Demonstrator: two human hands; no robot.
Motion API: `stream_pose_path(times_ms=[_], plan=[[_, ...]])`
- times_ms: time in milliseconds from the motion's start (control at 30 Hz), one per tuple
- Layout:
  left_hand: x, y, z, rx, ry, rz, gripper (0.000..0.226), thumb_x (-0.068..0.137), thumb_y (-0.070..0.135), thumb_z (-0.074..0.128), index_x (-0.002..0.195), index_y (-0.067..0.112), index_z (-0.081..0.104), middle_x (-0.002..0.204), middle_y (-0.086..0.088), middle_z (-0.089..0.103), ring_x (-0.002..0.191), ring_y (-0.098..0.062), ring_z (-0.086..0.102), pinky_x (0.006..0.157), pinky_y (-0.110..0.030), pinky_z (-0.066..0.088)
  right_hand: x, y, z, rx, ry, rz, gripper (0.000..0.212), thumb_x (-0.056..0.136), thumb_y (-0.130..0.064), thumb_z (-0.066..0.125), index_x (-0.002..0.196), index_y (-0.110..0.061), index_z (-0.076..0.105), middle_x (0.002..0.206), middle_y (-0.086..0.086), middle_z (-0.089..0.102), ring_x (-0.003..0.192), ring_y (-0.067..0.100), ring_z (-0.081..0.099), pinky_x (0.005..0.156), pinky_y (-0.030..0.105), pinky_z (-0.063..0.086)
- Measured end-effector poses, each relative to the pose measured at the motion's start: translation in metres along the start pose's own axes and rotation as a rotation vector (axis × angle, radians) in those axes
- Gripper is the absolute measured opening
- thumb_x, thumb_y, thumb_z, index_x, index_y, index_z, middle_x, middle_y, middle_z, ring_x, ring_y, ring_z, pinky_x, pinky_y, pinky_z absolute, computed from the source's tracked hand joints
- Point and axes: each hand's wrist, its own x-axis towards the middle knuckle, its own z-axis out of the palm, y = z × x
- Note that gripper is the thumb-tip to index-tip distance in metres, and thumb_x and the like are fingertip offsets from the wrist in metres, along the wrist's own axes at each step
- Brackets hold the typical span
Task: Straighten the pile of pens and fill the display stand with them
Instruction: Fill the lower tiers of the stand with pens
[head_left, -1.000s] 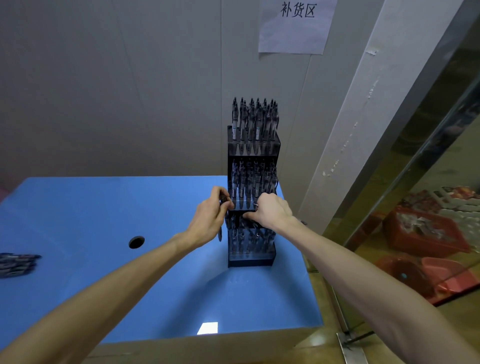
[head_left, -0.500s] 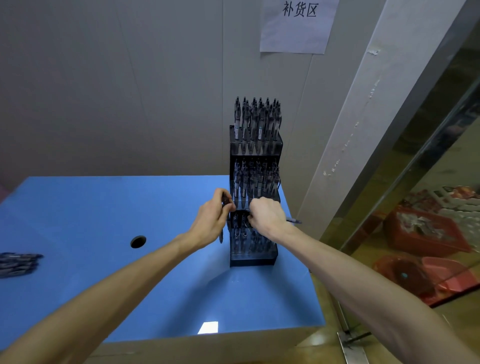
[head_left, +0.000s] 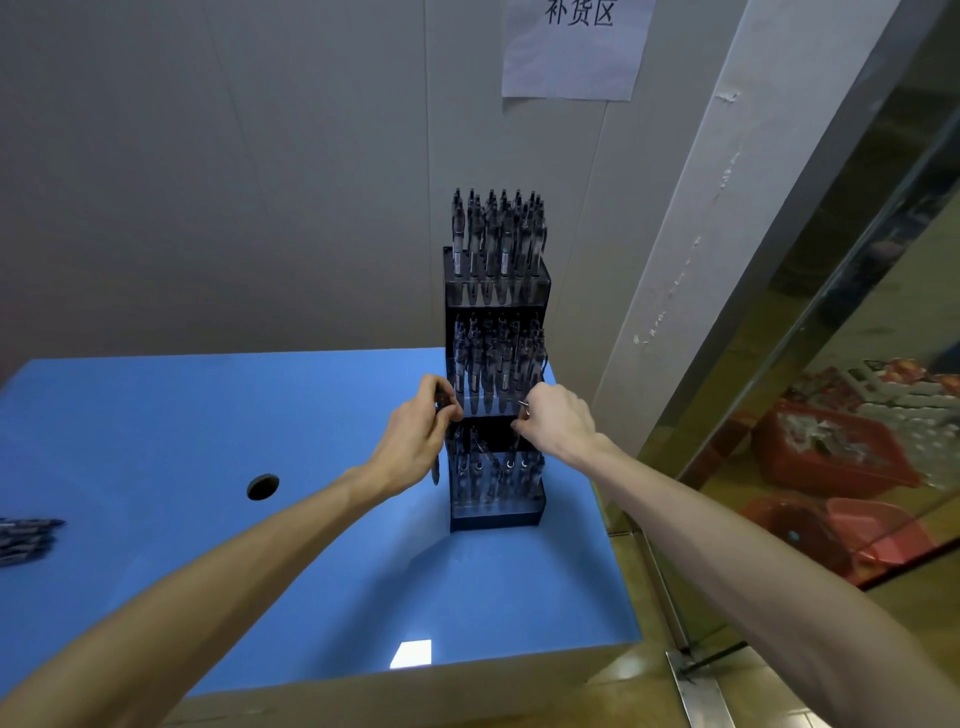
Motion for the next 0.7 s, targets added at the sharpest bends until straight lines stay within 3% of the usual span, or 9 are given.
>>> stream_pose_path(times_ms=[267, 400, 567, 700], plan=[[0.005, 0.0, 0.001, 0.009, 0.01, -0.006, 0.004, 0.11, 0.021, 0.042, 0.112, 0.023, 0.041, 0.103, 0.005, 0.07, 0.095, -0.011, 0.068, 0.082, -0.041, 0.057, -0.003, -0.01, -0.004, -0.114, 0.065, -0.127, 0.035, 0.092, -0.032, 0.065, 0.067, -0.01, 0.054, 0.062, 0.004, 0.056, 0.068, 0.032, 0.065, 0.056, 0.033, 0.042], [0.008, 0.002, 0.0, 0.014, 0.011, -0.02, 0.006, 0.11, 0.02, 0.041, 0.112, 0.025, 0.04, 0.103, 0.005, 0.07, 0.094, -0.016, 0.069, 0.08, -0.043, 0.057, -0.003, -0.03, 0.0, -0.11, -0.078, -0.22, 0.038, 0.088, -0.042, 0.07, 0.067, -0.014, 0.055, 0.066, 0.003, 0.058, 0.066, 0.027, 0.06, 0.058, 0.032, 0.045], [0.004, 0.005, -0.003, 0.038, 0.012, -0.016, 0.009, 0.109, 0.019, 0.042, 0.109, 0.028, 0.039, 0.101, 0.008, 0.069, 0.09, -0.012, 0.066, 0.074, -0.036, 0.054, 0.001, -0.04, 0.014, -0.111, -0.116, -0.188, 0.037, 0.089, -0.038, 0.074, 0.07, -0.016, 0.051, 0.068, 0.001, 0.057, 0.067, 0.026, 0.06, 0.058, 0.032, 0.041], [-0.002, 0.006, -0.005, 0.07, -0.025, -0.002, 0.01, 0.109, 0.02, 0.04, 0.109, 0.03, 0.037, 0.103, 0.007, 0.068, 0.084, -0.025, 0.068, 0.068, -0.047, 0.059, -0.001, -0.038, 0.018, -0.088, -0.066, -0.179, 0.033, 0.089, -0.036, 0.072, 0.071, -0.016, 0.054, 0.068, 0.002, 0.058, 0.064, 0.026, 0.058, 0.056, 0.033, 0.039]])
